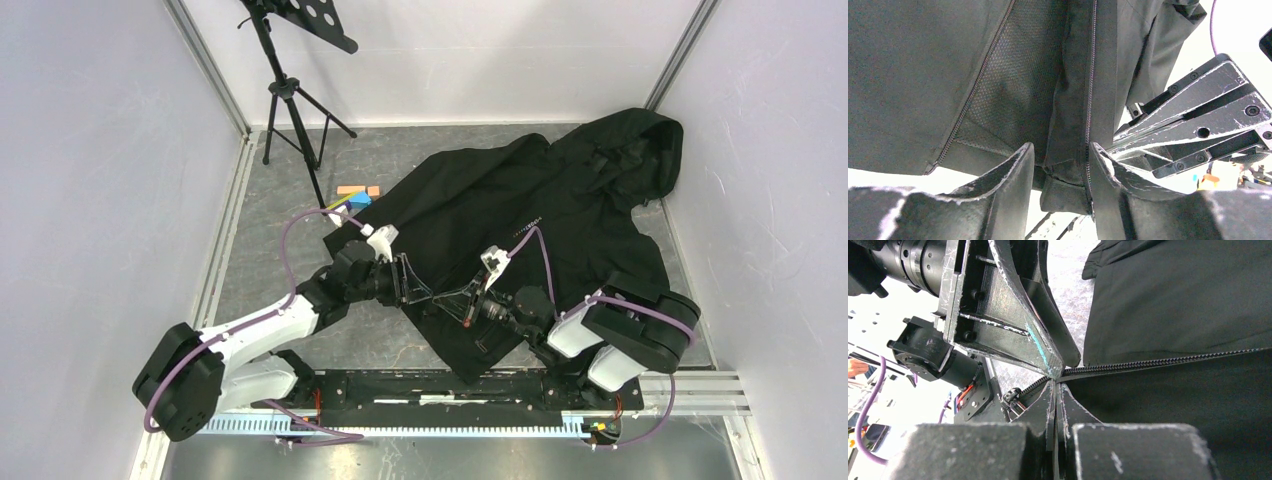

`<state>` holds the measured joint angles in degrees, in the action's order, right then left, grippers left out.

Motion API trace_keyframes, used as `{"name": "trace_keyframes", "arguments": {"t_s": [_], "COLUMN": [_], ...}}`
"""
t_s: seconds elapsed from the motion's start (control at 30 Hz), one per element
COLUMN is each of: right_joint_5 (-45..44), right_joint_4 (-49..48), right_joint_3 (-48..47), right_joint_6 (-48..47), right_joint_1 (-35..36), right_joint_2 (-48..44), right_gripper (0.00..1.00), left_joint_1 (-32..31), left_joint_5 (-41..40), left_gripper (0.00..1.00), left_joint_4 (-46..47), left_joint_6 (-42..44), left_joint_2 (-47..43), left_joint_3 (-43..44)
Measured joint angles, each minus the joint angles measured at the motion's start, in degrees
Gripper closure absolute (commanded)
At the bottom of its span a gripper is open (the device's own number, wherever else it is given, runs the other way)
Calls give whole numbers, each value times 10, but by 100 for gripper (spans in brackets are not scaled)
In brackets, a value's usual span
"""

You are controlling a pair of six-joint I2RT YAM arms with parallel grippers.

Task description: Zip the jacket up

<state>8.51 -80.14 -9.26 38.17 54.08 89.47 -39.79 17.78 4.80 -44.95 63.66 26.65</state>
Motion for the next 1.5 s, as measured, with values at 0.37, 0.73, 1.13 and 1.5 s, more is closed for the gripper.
{"name": "trace_keyframes", "arguments": {"t_s": [0.37,0.73,1.13,1.5], "right_joint_5": [4,7,6,7], "right_joint_4": [-22,-30,-28,-32], "right_joint_3": [5,5,10,17], "right_joint_6": [12,21,21,24], "right_joint_1": [0,-1,-2,-2], "right_joint_2": [14,32,43,39], "right_gripper": [99,100,100,91], "left_joint_1": [-5,-5,-6,-6], "left_joint_5": [-3,7,41,68], "left_gripper": [40,54,87,98], "left_joint_4": [-1,3,37,64], "left_joint_6": [0,0,0,5], "left_joint_2": [-9,8,53,51], "left_joint_3": [-5,-8,-3,-5]}}
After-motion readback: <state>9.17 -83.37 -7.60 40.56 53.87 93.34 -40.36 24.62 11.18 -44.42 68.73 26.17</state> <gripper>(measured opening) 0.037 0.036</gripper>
